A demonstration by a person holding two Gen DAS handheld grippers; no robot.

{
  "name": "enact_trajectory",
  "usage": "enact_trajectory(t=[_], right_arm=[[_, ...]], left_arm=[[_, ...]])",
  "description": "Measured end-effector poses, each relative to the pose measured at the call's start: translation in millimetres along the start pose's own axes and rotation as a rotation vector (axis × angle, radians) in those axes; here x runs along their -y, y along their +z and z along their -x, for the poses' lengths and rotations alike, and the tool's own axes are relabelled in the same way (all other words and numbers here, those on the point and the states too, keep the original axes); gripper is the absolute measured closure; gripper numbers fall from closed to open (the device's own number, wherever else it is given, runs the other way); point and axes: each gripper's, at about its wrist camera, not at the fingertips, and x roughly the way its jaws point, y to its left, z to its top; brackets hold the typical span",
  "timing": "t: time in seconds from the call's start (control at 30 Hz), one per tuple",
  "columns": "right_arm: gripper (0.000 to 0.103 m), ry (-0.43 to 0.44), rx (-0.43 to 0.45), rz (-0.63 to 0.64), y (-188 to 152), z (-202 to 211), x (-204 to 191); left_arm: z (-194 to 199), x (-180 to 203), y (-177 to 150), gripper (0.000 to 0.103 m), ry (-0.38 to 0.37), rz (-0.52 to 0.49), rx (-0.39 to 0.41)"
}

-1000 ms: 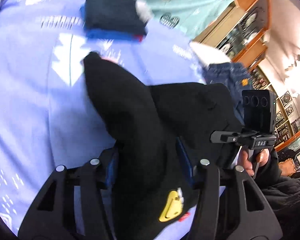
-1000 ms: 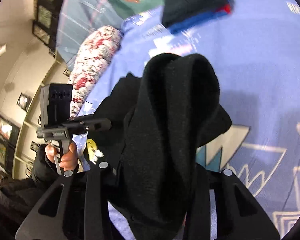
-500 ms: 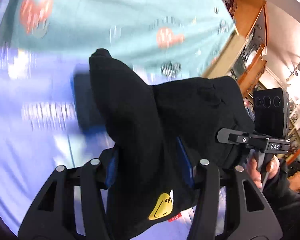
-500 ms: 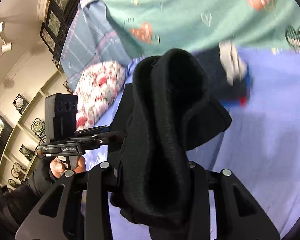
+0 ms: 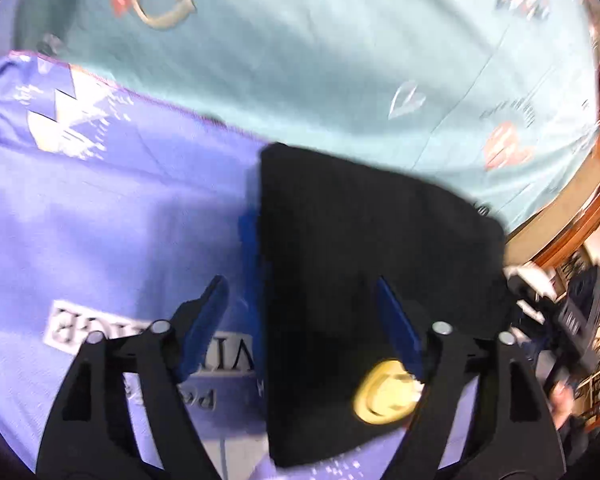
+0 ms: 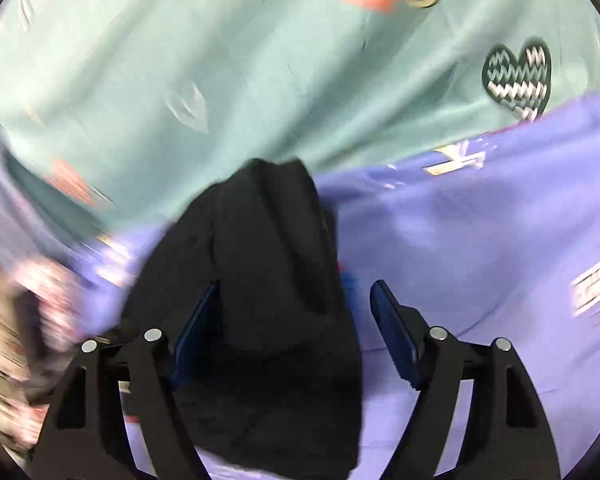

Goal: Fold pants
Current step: 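Place the folded pants on top of the clothes stack with both grippers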

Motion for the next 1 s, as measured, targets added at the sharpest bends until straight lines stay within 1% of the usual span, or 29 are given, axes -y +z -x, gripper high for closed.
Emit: enact_trajectory(t=[0.03,0.07,0.1,0.13,0.17,0.2,0.23,0.27,0.33,0.37,0.4,0.47,0.5,0.53,0.57,0.67,0.73,0.8,0.87,0.93,1.0], right_arm=[[0.023,0.0,0.06,0.033,-8.6,25.2,-2.9],[0.016,0.008,0.072,0.057,-16.1,40.7,-6.2],[0.014,0.015,0.061,0.081,-22.7,53.3,-10.7],[0.013,0.005,0.033,0.123,-38.2,73.4,-18.8],[0.013,0.001,0.017,0.152,-52.4,86.7,-21.7],[0.011,0.003,0.004,0.186,-73.6,105.2,-25.1],[0.006,-0.004,-0.002,0.218,-96.1,123.2,-24.4],[0.004,-0.041,-0.008,0.259,-127.0,141.3,-24.4],[0.004,-0.086,-0.033,0.322,-184.8,166.7,-16.3],[0.004,-0.098,-0.035,0.32,-204.6,177.3,-9.3],[0.004,-0.112,-0.035,0.3,-224.5,187.0,-2.2],[0.004,-0.133,-0.008,0.265,-253.8,206.8,7.6],[0.004,-0.162,0.013,0.264,-266.0,214.3,10.3],[0.004,-0.18,0.031,0.268,-273.7,220.1,10.3],[0.004,-0.179,0.044,0.274,-278.3,223.8,10.0],[0.001,-0.175,0.084,0.281,-295.3,235.5,9.7],[0.001,-0.18,0.092,0.27,-302.2,240.5,9.4],[0.001,-0.188,0.119,0.28,-307.9,247.0,8.3],[0.001,-0.203,0.178,0.304,-310.8,256.2,4.1],[0.001,-0.224,0.239,0.348,-309.7,261.7,-4.4],[0.001,-0.245,0.248,0.402,-305.3,259.9,-11.5]], left_arm=[[19.3,-0.4,-4.9,0.01,0.007,0.011,0.042],[41.8,3.3,-13.3,0.009,0.032,-0.001,0.084],[67.6,10.6,-27.8,0.008,0.067,-0.04,0.121],[83.6,17.4,-39.1,0.004,0.09,-0.075,0.135],[104.1,26.8,-57.8,0.002,0.116,-0.124,0.148],[122.6,34.6,-82.8,0.002,0.129,-0.156,0.158],[136.1,38.7,-104.7,0.002,0.139,-0.174,0.159],[145.3,42.2,-125.9,0.002,0.14,-0.179,0.158],[164.6,50.5,-176.9,0.002,0.124,-0.194,0.145],[172.2,57.4,-205.5,0.002,0.12,-0.213,0.135],[180.7,61.8,-229.8,0.002,0.133,-0.237,0.129],[185.8,74.3,-268.5,0.002,0.166,-0.286,0.108],[188.8,76.9,-282.9,0.002,0.18,-0.3,0.098],[189.7,77.5,-295.2,0.002,0.193,-0.315,0.088],[190.7,77.8,-308.6,0.002,0.226,-0.333,0.083],[194.9,79.2,-338.1,0.002,0.305,-0.383,0.119],[201.6,78.8,-344.5,0.002,0.329,-0.401,0.149],[209.7,75.5,-343.6,0.002,0.331,-0.385,0.193],[213.0,73.6,-338.4,0.002,0.349,-0.369,0.222],[212.4,77.1,-329.8,0.002,0.364,-0.386,0.245],[207.1,77.7,-324.0,0.002,0.406,-0.402,0.28]])
